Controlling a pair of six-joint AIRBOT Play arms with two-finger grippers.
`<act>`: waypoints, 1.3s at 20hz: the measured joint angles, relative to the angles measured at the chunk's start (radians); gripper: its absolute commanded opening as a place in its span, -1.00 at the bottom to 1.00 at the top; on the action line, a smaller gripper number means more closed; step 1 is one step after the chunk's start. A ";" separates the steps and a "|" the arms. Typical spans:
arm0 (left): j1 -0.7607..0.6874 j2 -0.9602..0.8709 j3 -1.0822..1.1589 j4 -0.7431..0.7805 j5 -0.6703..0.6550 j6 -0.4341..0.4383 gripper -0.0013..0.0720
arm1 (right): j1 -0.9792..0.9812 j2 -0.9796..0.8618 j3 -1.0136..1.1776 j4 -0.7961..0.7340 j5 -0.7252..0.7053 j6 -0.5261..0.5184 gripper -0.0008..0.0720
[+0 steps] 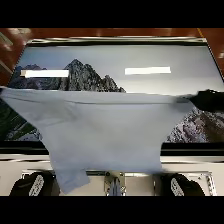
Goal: Fold the shirts.
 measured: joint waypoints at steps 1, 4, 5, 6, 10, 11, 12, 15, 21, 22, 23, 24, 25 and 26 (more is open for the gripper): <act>-0.003 -0.063 -0.054 -0.026 0.053 0.021 -0.85 | 0.021 -0.062 -0.031 0.015 -0.073 -0.029 -0.80; -0.030 -0.277 -0.138 -0.129 0.209 0.111 -0.85 | 0.137 -0.266 -0.076 0.068 -0.380 -0.134 -0.80; -0.046 -0.354 -0.147 -0.166 0.266 0.142 -0.85 | 0.182 -0.334 -0.080 0.082 -0.515 -0.156 -0.80; -0.063 -0.422 -0.149 -0.197 0.325 0.166 -0.85 | 0.218 -0.395 -0.085 0.091 -0.646 -0.169 -0.80; -0.143 -0.647 -0.110 -0.284 0.555 0.219 -0.85 | 0.284 -0.583 -0.092 0.115 -1.102 -0.167 -0.80; -0.164 -0.687 -0.097 -0.294 0.616 0.225 -0.85 | 0.284 -0.612 -0.092 0.119 -1.166 -0.162 -0.80; -0.185 -0.719 -0.085 -0.304 0.683 0.230 -0.85 | 0.280 -0.635 -0.093 0.122 -1.212 -0.155 -0.80; -0.242 -0.785 -0.059 -0.318 0.875 0.239 -0.85 | 0.252 -0.678 -0.093 0.128 -1.281 -0.145 -0.80; -0.352 -0.889 -0.032 -0.325 1.068 0.242 -0.85 | 0.201 -0.706 -0.094 0.129 -1.238 -0.126 -0.80; -0.366 -0.903 -0.031 -0.326 1.079 0.242 -0.85 | 0.198 -0.715 -0.094 0.128 -1.219 -0.124 -0.80; -0.377 -0.913 -0.030 -0.326 1.083 0.242 -0.85 | 0.196 -0.724 -0.094 0.128 -1.205 -0.123 -0.80; -0.383 -0.921 -0.029 -0.326 1.091 0.242 -0.85 | 0.195 -0.736 -0.094 0.128 -1.192 -0.119 -0.80; -0.385 -0.926 -0.028 -0.327 1.099 0.242 -0.85 | 0.193 -0.748 -0.094 0.127 -1.183 -0.109 -0.80; -0.386 -0.929 -0.028 -0.326 1.101 0.242 -0.85 | 0.192 -0.760 -0.094 0.127 -1.174 -0.094 -0.80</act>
